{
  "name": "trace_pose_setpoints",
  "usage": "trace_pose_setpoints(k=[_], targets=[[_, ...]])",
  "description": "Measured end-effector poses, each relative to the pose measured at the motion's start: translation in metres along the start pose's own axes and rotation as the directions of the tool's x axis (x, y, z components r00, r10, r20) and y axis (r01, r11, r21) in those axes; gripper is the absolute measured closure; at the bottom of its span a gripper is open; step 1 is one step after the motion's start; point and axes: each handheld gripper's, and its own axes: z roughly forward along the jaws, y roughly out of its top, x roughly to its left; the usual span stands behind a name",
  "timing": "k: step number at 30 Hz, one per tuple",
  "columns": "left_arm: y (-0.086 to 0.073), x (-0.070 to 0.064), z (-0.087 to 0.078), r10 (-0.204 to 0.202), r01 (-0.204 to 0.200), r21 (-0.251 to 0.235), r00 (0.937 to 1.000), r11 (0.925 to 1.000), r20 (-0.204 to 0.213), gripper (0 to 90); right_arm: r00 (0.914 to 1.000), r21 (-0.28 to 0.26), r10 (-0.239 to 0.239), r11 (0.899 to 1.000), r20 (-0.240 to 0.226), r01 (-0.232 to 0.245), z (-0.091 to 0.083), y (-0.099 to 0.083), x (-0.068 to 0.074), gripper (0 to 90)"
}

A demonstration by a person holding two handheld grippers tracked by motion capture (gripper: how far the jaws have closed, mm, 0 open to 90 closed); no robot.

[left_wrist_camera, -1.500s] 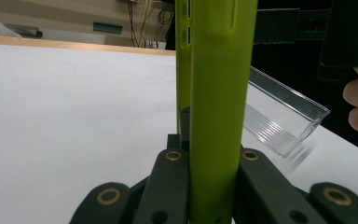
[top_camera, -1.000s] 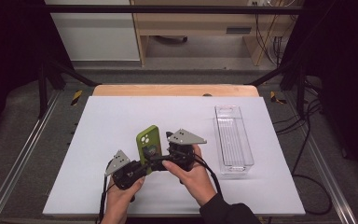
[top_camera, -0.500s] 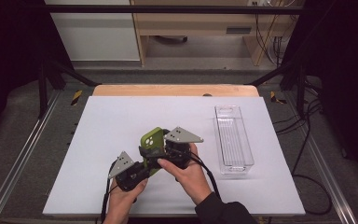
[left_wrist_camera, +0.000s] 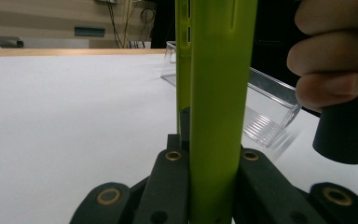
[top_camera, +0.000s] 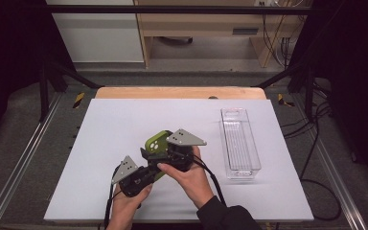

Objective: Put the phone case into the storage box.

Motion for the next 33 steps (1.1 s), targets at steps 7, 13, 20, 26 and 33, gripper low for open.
trace_pose_setpoints(k=[7,13,20,26,33], targets=[[0.0000,0.0002,0.0000,0.000,0.000,0.001,1.0000,1.0000,-0.001,86.9,0.9999,0.002,-0.010,1.000,-0.001,0.010,-0.0010,0.0005,0.0006,12.1],[-0.0001,0.0005,-0.0002,-0.001,0.001,0.002,1.0000,1.0000,-0.001,86.9,1.0000,0.005,-0.006,1.000,-0.006,0.006,-0.0015,0.0008,0.0005,14.5],[-0.0002,0.0005,0.0000,-0.002,0.002,0.003,1.0000,1.0000,0.000,86.9,1.0000,0.009,0.001,1.000,-0.009,0.000,-0.0015,0.0010,0.0000,14.7],[-0.0006,0.0009,0.0001,-0.002,0.002,0.003,1.0000,1.0000,-0.004,86.9,1.0000,0.014,0.004,1.000,-0.007,-0.004,-0.0010,0.0012,0.0001,15.0],[-0.0006,0.0014,-0.0004,-0.006,0.006,0.004,1.0000,1.0000,-0.006,86.9,0.9999,0.023,0.004,1.000,-0.011,-0.004,0.0000,0.0020,-0.0001,15.2]])
